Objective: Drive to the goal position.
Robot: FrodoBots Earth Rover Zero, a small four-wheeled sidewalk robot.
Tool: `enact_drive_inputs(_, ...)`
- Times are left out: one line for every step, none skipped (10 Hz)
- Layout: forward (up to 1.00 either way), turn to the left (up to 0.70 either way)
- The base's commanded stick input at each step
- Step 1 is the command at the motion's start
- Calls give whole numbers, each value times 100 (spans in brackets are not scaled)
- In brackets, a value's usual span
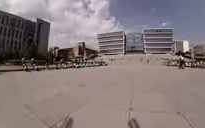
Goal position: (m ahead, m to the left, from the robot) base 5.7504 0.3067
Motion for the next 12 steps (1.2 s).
enact_drive_inputs(97, -4)
enact_drive_inputs(97, -1)
enact_drive_inputs(97, -1)
enact_drive_inputs(97, -1)
enact_drive_inputs(96, -1)
enact_drive_inputs(96, -1)
enact_drive_inputs(96, -1)
enact_drive_inputs(96, -1)
enact_drive_inputs(97, -1)
enact_drive_inputs(97, -1)
enact_drive_inputs(96, -1)
enact_drive_inputs(96, -1)
